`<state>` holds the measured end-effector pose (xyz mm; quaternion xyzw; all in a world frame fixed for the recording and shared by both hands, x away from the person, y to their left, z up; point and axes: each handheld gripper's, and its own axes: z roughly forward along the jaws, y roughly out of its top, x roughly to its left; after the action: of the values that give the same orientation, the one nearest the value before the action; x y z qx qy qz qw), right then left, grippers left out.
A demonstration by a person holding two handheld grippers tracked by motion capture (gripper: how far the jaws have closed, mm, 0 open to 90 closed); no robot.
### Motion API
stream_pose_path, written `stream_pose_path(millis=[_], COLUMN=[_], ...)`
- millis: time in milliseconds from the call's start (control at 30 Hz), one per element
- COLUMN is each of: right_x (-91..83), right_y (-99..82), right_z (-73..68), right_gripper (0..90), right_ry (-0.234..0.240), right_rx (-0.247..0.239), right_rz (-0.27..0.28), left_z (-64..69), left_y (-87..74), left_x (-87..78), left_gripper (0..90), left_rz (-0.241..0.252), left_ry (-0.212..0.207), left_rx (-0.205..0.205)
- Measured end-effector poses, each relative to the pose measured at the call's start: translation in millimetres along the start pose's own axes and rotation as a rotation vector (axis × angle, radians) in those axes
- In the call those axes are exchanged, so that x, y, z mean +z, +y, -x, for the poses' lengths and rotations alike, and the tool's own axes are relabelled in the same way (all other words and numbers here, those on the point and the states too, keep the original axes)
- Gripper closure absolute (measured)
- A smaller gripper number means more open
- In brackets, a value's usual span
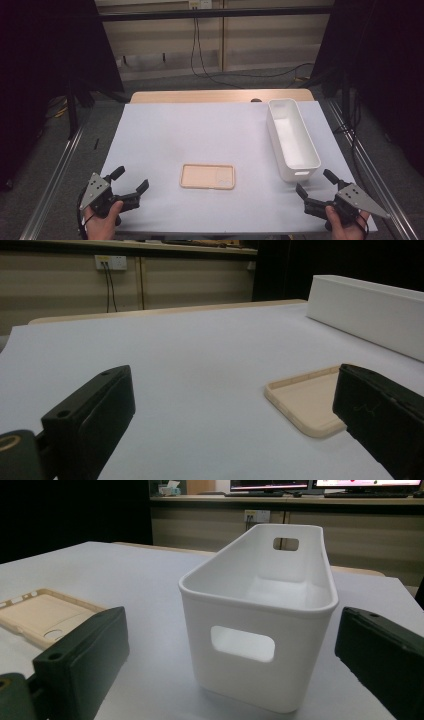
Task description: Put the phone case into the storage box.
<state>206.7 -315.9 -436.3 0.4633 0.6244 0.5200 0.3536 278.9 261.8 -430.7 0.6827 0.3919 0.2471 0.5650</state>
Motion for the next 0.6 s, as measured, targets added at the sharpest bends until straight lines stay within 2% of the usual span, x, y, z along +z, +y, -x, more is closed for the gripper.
stream_pose_path(millis=[167, 367, 600], right_x=[-0.8, -0.7, -1.7], right_y=[-0.9, -1.3, -1.6], right_z=[0.9, 1.3, -0.1], right_gripper=[0.7, 0.7, 0.8], right_ry=[0.001, 0.007, 0.008], right_rx=[0.007, 0.007, 0.009], right_rz=[0.001, 0.002, -0.004], left_z=[1.6, 1.4, 6.9], left_y=[0.5, 1.3, 3.5], left_x=[1.5, 0.4, 4.2], left_gripper=[3.4, 2.9, 2.5], left_rz=[-0.007, -0.037, -0.072], left_ry=[-0.01, 0.009, -0.054], left_rx=[0.013, 0.033, 0.068])
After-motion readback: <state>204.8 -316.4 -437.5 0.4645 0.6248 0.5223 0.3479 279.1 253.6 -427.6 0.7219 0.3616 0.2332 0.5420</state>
